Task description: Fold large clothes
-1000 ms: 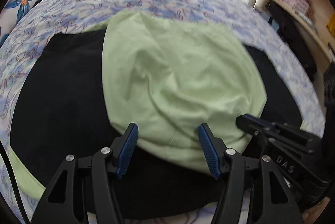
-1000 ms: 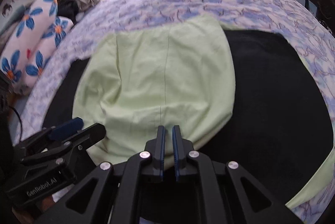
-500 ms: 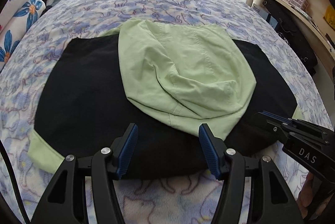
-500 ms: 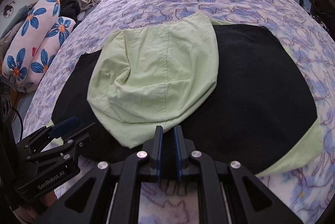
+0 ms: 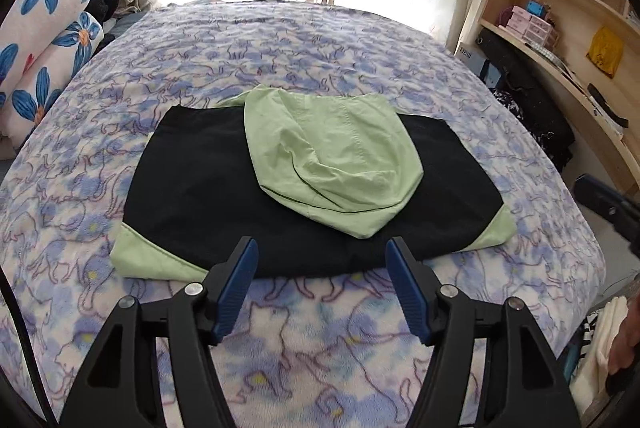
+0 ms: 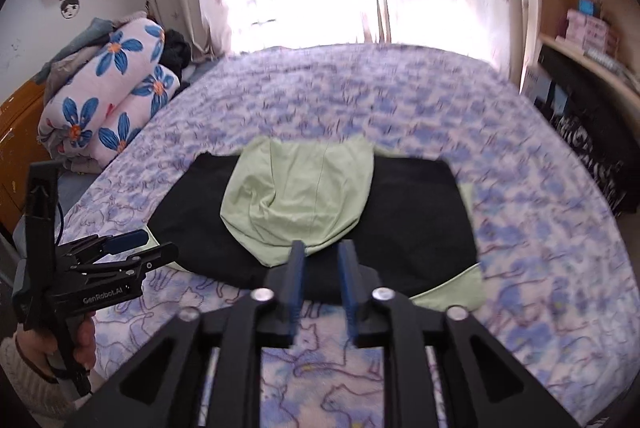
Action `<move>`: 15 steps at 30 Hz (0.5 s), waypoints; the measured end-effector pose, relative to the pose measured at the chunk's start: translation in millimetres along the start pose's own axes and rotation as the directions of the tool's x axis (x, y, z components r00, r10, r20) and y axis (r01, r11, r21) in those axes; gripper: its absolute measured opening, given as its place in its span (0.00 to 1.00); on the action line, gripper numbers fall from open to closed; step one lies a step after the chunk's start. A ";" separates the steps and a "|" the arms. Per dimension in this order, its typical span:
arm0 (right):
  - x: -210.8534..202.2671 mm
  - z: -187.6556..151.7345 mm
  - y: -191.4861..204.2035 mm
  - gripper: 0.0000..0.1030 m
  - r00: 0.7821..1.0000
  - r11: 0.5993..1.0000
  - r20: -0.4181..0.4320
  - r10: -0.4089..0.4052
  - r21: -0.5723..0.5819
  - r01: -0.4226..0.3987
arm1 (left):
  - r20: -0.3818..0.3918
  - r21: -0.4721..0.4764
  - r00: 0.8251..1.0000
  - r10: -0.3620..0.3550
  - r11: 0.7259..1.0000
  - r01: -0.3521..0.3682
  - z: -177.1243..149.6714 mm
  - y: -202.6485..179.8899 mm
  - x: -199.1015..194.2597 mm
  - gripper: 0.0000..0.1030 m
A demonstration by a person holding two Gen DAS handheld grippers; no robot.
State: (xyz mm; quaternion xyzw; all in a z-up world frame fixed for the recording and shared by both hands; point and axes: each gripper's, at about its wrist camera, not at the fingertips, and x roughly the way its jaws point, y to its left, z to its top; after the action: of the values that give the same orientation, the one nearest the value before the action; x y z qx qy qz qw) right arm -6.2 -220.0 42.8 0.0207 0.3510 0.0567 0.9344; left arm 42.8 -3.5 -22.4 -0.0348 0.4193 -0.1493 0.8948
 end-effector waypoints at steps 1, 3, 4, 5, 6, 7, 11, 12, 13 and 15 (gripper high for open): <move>-8.1 -0.7 0.9 0.49 1.000 1.000 0.022 -0.004 -0.002 0.004 | 0.004 0.003 1.000 -0.003 1.000 0.003 -3.0 -0.5 -5.4 0.65; -22.3 -2.7 4.5 0.58 0.998 1.000 0.062 -0.006 -0.011 0.007 | 0.005 0.007 1.000 -0.007 1.000 0.007 -9.5 -0.3 -15.0 0.65; -26.1 -4.1 7.7 0.58 0.998 1.000 0.069 0.000 -0.018 0.001 | 0.003 0.007 1.000 -0.009 1.000 0.009 -13.1 0.4 -18.7 0.65; -27.6 -4.9 10.5 0.58 0.998 1.000 0.068 0.006 -0.025 -0.004 | 0.000 0.006 1.000 -0.009 1.000 0.009 -15.0 0.6 -20.4 0.65; -26.4 -6.3 14.7 0.58 0.998 0.999 0.064 0.012 -0.034 -0.010 | -0.004 0.004 1.000 -0.009 1.000 0.009 -17.4 1.6 -21.5 0.65; -26.1 -8.6 17.4 0.58 0.998 0.999 0.057 0.016 -0.040 -0.014 | -0.013 -0.001 1.000 -0.009 1.000 0.009 -20.6 3.8 -22.4 0.65; -10.0 -14.0 32.1 0.58 1.000 0.997 0.013 0.028 -0.072 -0.027 | -0.045 -0.030 0.999 -0.009 1.000 0.007 -30.2 13.3 -18.2 0.66; -7.7 -16.3 33.8 0.58 1.000 0.997 0.007 0.030 -0.074 -0.029 | -0.058 -0.040 0.998 -0.008 0.999 0.006 -32.8 16.9 -15.5 0.66; -3.0 -17.7 36.0 0.58 1.000 0.997 -0.003 0.030 -0.074 -0.030 | -0.067 -0.048 0.998 -0.008 0.999 0.005 -34.9 18.8 -13.1 0.66; 7.2 -21.3 39.3 0.58 0.999 0.997 -0.024 0.030 -0.073 -0.032 | -0.092 -0.074 0.996 -0.018 0.997 0.012 -40.0 26.2 -5.7 0.66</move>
State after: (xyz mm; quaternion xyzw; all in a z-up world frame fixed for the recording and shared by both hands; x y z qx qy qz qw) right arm -18.4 -180.1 25.2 -0.0089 0.3592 0.0842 0.9294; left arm 15.1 25.7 -48.9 -0.0640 0.4653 -0.1419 0.8714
